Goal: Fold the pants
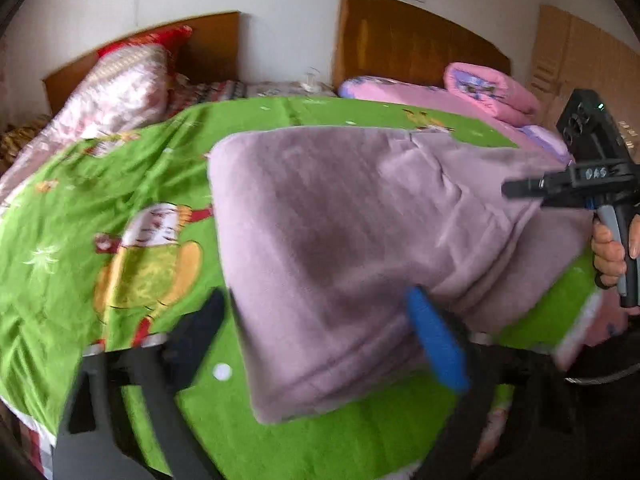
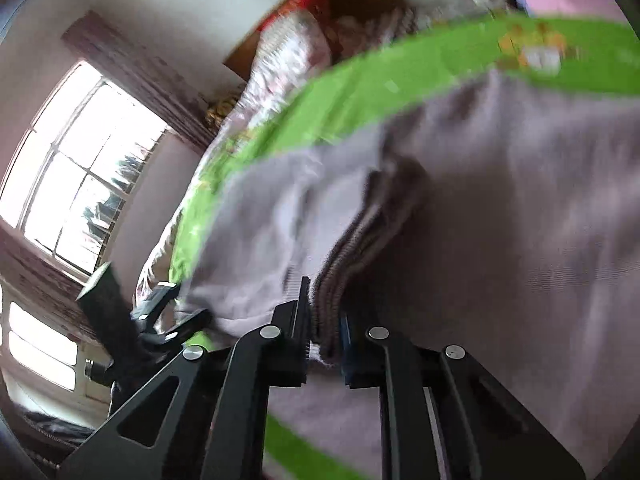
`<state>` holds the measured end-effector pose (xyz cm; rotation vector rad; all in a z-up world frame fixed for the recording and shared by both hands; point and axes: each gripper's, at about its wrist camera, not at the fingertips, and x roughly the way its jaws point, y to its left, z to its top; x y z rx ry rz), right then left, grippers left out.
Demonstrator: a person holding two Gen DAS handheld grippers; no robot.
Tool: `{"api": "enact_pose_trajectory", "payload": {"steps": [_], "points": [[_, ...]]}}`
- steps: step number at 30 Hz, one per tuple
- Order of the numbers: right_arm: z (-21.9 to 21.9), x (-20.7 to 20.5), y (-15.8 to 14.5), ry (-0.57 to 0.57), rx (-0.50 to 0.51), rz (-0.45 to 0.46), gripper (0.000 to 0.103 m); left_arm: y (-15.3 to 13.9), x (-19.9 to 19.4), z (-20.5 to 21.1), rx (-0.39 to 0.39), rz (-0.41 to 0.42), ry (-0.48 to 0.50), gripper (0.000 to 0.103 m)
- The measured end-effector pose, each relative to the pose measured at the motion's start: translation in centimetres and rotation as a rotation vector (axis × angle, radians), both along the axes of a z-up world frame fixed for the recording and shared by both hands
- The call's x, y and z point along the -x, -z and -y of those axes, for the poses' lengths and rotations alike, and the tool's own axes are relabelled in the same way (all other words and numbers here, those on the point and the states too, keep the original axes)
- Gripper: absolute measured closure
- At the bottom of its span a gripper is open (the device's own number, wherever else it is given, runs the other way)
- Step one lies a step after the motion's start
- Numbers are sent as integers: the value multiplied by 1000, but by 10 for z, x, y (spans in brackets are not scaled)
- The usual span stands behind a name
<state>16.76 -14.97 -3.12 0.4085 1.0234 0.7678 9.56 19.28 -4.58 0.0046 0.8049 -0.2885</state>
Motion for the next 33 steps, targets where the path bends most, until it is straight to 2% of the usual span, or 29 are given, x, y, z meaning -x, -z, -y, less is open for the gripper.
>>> {"api": "enact_pose_trajectory", "payload": {"steps": [1,3,5,8,14,17,19,21,22,23,24,27,30,33], "points": [[2,9,-11,7,-3,20,90,-4,2,-1,-6,4,5,24],[7,21,-13,31,28,19,90,-7,7,-1,-3,12,27,24],[18,26,5,57,87,-5,90,-6,6,-3,22,3,32,24],[23,19,34,73,60,-79,90,4,1,-2,23,-23,26,24],[20,29,11,64,73,-4,90,5,1,-6,18,-39,22,23],[18,23,32,63,113,-33,91,9,-1,-6,24,-51,15,20],[25,22,38,68,93,-27,93,6,-2,-5,9,-54,9,19],[26,24,27,65,166,11,71,-6,2,-3,-14,-30,-1,18],[24,25,20,75,222,42,50,-16,4,-2,-11,-7,-1,16],[25,27,12,91,280,88,37,-30,6,-2,11,27,6,8],[25,29,3,95,311,139,36,-43,4,-3,42,63,17,1],[5,19,-19,34,378,294,36,-67,-19,1,124,97,39,2],[-33,1,-23,-49,465,412,37,-70,-63,11,166,58,54,2],[-76,-18,-15,-159,524,449,37,-55,-100,14,172,-13,19,2]]}}
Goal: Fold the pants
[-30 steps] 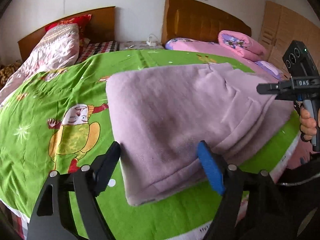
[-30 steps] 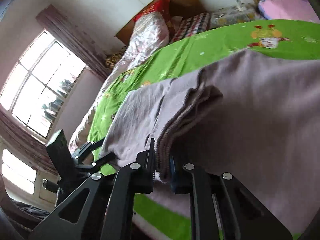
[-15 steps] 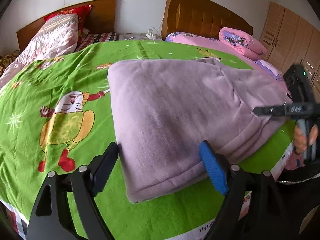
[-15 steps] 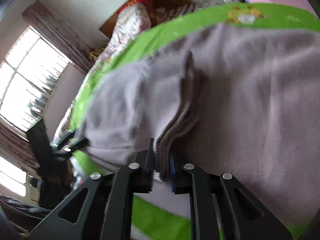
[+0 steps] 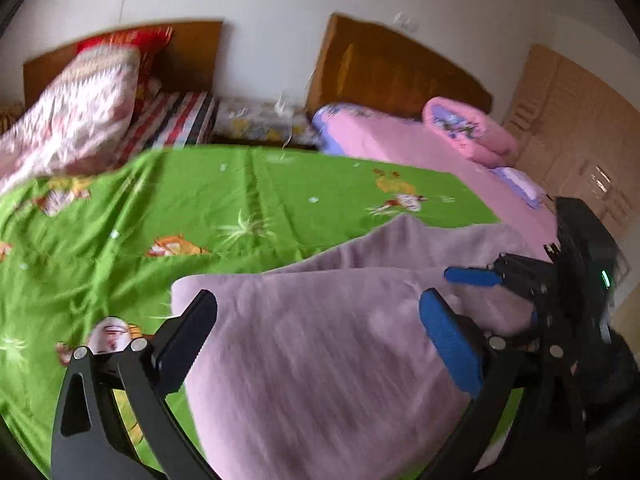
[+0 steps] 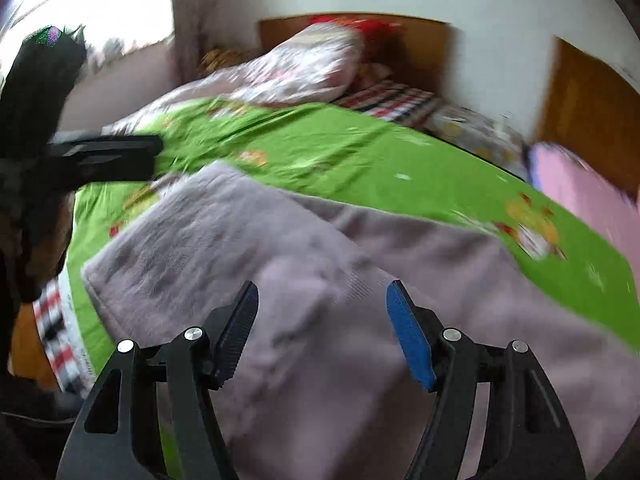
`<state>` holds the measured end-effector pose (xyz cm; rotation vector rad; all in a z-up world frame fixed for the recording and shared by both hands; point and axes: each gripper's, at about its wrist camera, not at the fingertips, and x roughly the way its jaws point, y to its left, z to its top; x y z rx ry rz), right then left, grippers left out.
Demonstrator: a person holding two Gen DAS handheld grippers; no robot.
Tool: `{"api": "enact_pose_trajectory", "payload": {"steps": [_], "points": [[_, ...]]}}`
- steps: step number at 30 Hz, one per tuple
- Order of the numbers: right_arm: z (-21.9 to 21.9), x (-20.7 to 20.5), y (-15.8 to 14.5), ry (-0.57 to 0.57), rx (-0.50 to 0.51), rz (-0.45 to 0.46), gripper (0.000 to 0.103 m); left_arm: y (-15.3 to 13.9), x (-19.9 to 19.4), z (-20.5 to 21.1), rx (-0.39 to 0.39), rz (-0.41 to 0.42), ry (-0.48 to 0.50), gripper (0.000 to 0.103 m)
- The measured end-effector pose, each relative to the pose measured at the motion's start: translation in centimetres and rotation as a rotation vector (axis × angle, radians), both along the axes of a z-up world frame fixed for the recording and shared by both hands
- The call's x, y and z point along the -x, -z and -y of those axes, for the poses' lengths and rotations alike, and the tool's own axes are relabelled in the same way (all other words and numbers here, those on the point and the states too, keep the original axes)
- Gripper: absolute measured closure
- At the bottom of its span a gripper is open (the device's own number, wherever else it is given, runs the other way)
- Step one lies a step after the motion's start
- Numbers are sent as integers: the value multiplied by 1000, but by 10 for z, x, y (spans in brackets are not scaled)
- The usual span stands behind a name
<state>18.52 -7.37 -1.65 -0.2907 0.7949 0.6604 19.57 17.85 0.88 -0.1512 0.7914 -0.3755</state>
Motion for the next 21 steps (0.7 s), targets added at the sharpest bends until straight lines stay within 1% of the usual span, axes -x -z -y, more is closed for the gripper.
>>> {"api": "enact_pose_trajectory", "payload": {"steps": [2,3,4,5,6,7,9,11,12,14,15,17,18,19,20,21], "points": [[-15,-7,15,-40,75,8,36,19,-16,0,3,-52,-16,2],[-18,-12,29,-44,126,6,35,30,-20,1,0,-83,-22,2],[-14,-13,34,-46,134,15,31,42,-24,1,-3,-119,-27,2],[-10,-15,37,-51,108,12,31,55,-28,2,-10,-145,-37,2],[-7,-19,36,-45,73,-14,31,61,-30,2,-15,-151,-39,2],[0,-22,36,-31,50,-36,31,59,-30,2,-20,-145,-40,2],[8,-26,36,-24,48,-50,31,58,-31,2,-29,-148,-45,2],[12,-26,30,-2,51,-50,32,51,-31,5,-61,-153,-59,2],[14,-24,23,10,46,-34,32,42,-30,6,-59,-129,-56,2],[10,-16,13,-2,23,0,32,25,-29,8,-41,-71,-42,2],[7,-14,10,-19,13,10,32,22,-33,10,-53,-54,-44,2],[-4,-14,17,-55,44,5,32,30,-46,13,-128,-68,-65,2],[-10,-16,26,-65,87,-1,31,41,-56,15,-162,-105,-72,2],[-13,-19,38,-69,119,-9,28,60,-68,13,-171,-172,-75,2],[-9,-22,39,-64,87,-23,28,66,-71,13,-177,-173,-75,2],[-4,-27,39,-54,57,-56,28,65,-70,17,-196,-151,-69,2]]}}
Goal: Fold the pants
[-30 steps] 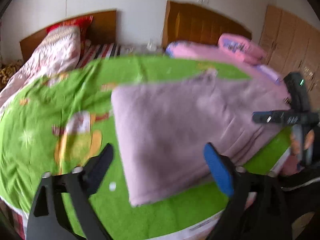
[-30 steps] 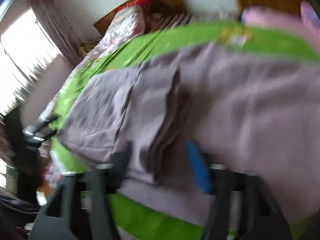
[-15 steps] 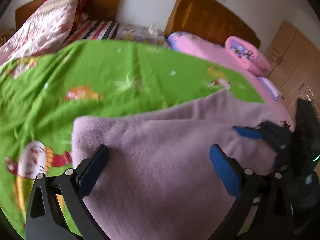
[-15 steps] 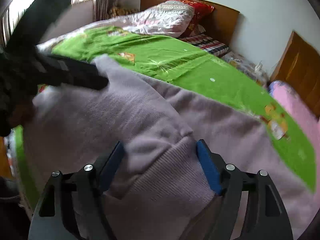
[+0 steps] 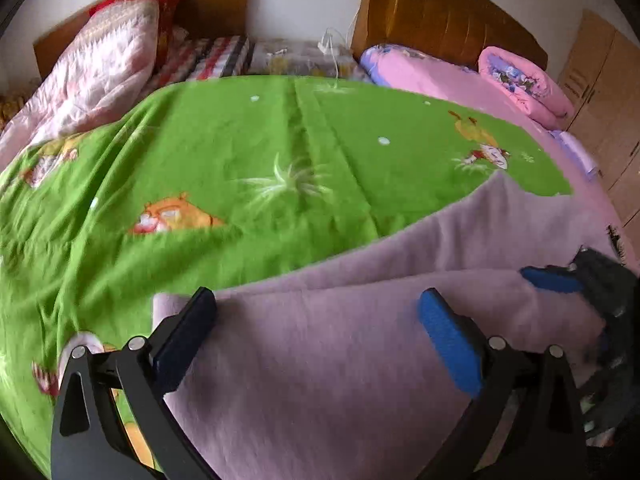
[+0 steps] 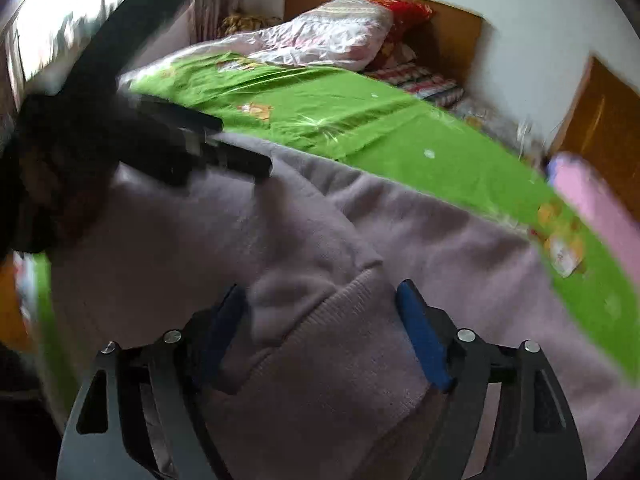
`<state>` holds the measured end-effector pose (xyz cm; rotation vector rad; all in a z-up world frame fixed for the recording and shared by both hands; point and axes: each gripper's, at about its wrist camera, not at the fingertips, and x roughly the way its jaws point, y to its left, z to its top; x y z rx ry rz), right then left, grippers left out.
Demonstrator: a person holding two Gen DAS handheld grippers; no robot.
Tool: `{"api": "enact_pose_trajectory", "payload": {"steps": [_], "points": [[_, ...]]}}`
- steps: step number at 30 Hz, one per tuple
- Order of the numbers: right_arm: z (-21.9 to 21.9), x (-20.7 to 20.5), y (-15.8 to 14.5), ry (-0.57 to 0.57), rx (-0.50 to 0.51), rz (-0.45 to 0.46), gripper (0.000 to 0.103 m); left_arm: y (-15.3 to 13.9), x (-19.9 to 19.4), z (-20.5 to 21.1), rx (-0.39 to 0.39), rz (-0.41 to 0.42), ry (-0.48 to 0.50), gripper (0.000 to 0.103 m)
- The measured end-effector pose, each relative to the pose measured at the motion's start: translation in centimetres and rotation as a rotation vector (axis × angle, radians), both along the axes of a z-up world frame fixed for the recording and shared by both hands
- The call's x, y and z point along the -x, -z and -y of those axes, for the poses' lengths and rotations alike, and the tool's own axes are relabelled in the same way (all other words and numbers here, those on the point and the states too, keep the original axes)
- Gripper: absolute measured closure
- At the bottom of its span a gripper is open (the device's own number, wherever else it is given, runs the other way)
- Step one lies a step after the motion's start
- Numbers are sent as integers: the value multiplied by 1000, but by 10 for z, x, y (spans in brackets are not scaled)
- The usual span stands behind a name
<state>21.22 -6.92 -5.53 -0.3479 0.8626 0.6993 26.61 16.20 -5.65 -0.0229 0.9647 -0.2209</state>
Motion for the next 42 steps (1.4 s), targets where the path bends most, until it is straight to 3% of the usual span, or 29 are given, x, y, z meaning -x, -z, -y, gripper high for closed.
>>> {"api": "enact_pose_trajectory", "payload": {"steps": [3,5,8,10,12,13,15,19,22,25,27,29,32,36,42], "points": [[15,-2,-8,66,5,16,28,-8,5,6,-66,19,-23,2],[25,12,-22,76,-21,39,28,-26,24,9,-92,89,-53,2],[34,38,-35,50,-44,62,27,-48,65,18,-86,170,6,2],[40,52,-24,44,-35,24,27,-43,79,22,-77,158,31,2],[46,54,-7,66,-12,-15,25,-16,81,31,-148,84,53,2],[57,50,-2,96,-82,-58,25,0,78,34,-200,38,47,1],[70,44,-3,150,-108,-115,25,-4,77,43,-220,43,36,2],[127,59,-32,312,-105,-11,24,-55,75,84,-127,162,112,2],[176,68,-35,460,-77,22,23,-78,61,163,-11,180,333,2],[216,71,-30,591,-39,27,23,-67,40,238,-8,140,488,2],[234,75,-22,632,-56,13,23,-45,20,287,-17,74,578,2],[246,74,-7,660,-30,-17,23,-12,2,318,-78,21,608,2],[264,88,3,658,-72,-18,23,15,-10,328,-86,-15,600,1],[282,92,-7,684,-148,-51,23,11,-7,324,-64,-26,606,2],[290,42,-39,690,-85,82,23,-10,-5,317,-117,60,548,2]]}}
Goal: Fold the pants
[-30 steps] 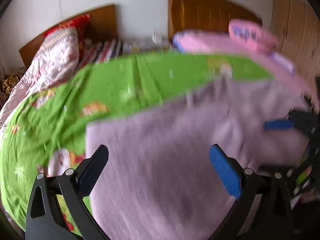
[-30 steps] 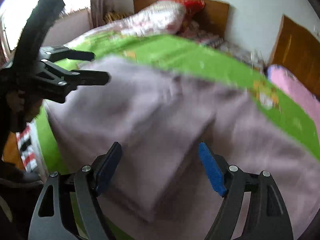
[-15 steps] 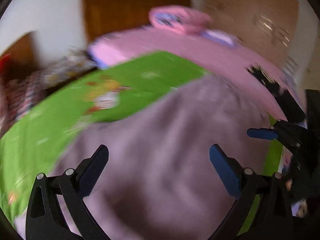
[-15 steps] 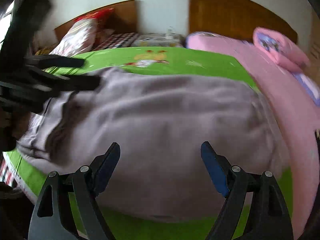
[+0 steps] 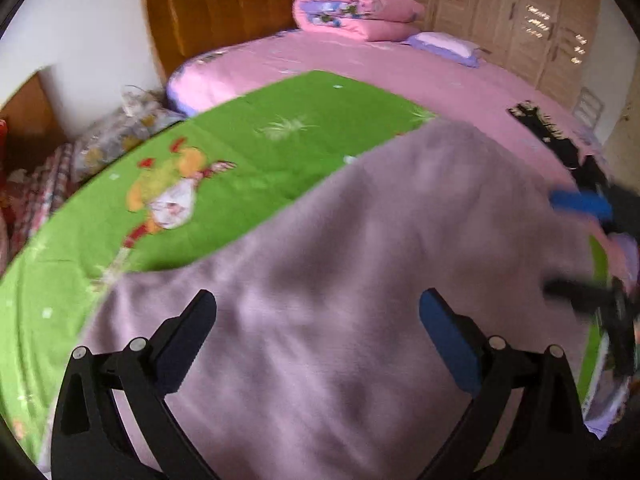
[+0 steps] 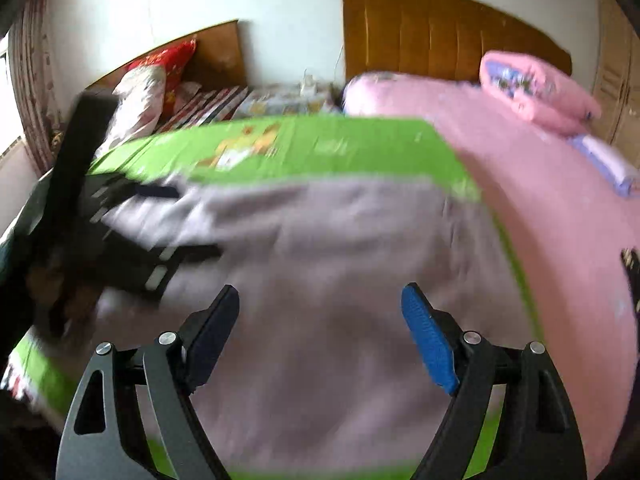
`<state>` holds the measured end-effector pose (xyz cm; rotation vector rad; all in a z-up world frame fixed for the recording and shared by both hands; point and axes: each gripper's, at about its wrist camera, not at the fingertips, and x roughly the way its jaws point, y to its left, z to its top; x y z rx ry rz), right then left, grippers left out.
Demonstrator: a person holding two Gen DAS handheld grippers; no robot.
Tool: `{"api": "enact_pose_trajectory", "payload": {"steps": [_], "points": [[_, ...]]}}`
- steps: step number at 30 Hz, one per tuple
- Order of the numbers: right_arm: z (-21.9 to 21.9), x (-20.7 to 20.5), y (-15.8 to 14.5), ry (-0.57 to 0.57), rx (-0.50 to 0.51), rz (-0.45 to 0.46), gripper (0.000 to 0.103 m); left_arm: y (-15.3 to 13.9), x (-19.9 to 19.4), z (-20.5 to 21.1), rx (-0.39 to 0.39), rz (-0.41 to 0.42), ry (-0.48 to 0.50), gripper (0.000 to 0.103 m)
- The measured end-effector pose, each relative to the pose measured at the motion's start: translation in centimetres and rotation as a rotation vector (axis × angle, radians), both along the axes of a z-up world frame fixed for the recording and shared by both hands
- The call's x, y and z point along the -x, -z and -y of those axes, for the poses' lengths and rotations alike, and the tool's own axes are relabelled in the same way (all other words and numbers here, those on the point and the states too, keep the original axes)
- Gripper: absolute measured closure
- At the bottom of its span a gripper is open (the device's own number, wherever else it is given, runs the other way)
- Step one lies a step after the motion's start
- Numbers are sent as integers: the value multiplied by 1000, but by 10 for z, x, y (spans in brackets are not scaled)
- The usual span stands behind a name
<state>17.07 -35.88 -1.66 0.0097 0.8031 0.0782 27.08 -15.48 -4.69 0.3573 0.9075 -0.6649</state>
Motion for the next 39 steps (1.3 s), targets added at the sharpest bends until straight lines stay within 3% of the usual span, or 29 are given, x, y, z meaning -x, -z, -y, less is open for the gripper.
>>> {"api": "enact_pose_trajectory", "payload": {"steps": [3,7,9,11,14,16,18,21,24,26,28,31,34,36,37,39], "points": [[-1,-46,2,-30,14,-11,23,-1,-4,-7,-11,-5,-18,2],[-20,-114,19,-159,-26,-94,23,2,-2,-15,-16,-18,-35,2],[-36,-136,34,-217,30,-141,23,5,-2,-21,-14,-21,-44,2],[-45,-146,46,-222,87,-183,18,8,-3,-25,-10,-30,-56,2],[-37,-156,37,-133,121,-141,23,12,-7,-29,-1,-50,-69,2],[-28,-151,27,-77,74,-97,23,15,-9,-31,3,-58,-71,2],[-28,-151,24,-113,15,-94,23,16,-10,-31,6,-63,-72,2],[-51,-156,47,-220,144,-204,18,16,-10,-31,6,-65,-74,2],[-28,-162,42,-96,89,-164,19,12,-9,-35,24,-65,-86,2],[-14,-158,32,-24,32,-137,21,4,-10,-40,56,-61,-88,2],[-10,-138,19,-58,-20,-104,21,-8,-20,-51,96,-58,-116,2],[-18,-100,14,-105,30,-106,21,-12,-44,-66,117,-97,-196,2],[-34,-72,27,-163,54,-148,20,1,-64,-58,36,-137,-210,2],[-49,-53,40,-205,129,-187,20,19,-69,-46,-87,-103,-216,1],[-51,-43,47,-211,163,-193,20,25,-69,-44,-107,-85,-222,1],[-35,-22,49,-190,97,-189,20,25,-73,-48,-79,-86,-241,1]]}}
